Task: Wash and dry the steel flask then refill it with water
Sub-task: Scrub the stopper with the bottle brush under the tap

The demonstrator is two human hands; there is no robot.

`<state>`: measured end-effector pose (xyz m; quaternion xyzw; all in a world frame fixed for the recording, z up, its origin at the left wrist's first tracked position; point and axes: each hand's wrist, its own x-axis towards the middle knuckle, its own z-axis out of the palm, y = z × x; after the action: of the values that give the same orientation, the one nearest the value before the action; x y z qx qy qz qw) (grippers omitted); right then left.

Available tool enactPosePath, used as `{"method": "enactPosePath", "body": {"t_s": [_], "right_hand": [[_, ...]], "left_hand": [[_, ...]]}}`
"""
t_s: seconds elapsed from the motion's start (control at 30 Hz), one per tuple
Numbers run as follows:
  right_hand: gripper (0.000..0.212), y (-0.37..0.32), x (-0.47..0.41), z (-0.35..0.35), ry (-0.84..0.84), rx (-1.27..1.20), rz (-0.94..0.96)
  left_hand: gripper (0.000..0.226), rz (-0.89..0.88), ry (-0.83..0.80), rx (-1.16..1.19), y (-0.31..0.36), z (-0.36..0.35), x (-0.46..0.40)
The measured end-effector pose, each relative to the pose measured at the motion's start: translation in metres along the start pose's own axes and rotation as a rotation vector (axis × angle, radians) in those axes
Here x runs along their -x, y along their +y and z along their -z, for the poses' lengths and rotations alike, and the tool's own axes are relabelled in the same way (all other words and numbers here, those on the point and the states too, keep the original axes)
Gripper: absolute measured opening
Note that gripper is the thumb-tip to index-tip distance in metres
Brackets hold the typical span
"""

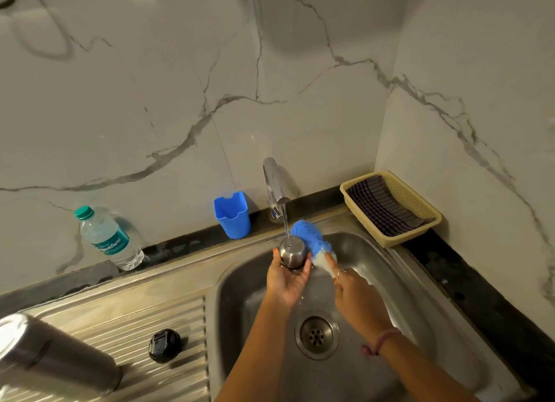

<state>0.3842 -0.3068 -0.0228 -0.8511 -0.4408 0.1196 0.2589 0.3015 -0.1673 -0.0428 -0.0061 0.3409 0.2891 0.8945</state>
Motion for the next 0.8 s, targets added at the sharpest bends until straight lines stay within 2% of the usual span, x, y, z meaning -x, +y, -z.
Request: {"method": "enactPosePath", "body": {"t_s": [0.17,0.37,0.43,0.53,0.63,0.73,0.8], "right_hand": [[0.065,0.009,0.018,-0.005,-0.035,-0.029,0.009],[0.068,0.020,0.008,0.009,-0.030,-0.019,-0.012],[0.069,0.009,0.006,0.013,-0.017,0.004,0.030],[0.073,-0.005,0.012,0.013,-0.006,0.168,0.076],[0.082,-0.006,0.016,0.006,0.006,0.260,0.043],[0.074,-0.003,0.016,0.001,-0.078,0.182,-0.021],[0.072,-0.010,0.020,0.001,-0.072,0.140,-0.052]], "left_hand": [[0.054,-0.031,-0.009,-0.046,0.016,0.001,0.002],[0.053,-0.054,0.064,-0.316,0.010,0.004,0.011],[0.053,-0.065,0.067,-0.303,0.007,0.003,0.011],[0.050,-0.080,0.068,-0.258,0.007,0.003,0.010],[0.047,-0.086,0.073,-0.225,0.009,0.004,0.011],[0.045,-0.109,0.048,-0.168,0.009,0.003,0.012],[0.041,-0.120,0.025,-0.133,0.010,0.002,0.012]]}}
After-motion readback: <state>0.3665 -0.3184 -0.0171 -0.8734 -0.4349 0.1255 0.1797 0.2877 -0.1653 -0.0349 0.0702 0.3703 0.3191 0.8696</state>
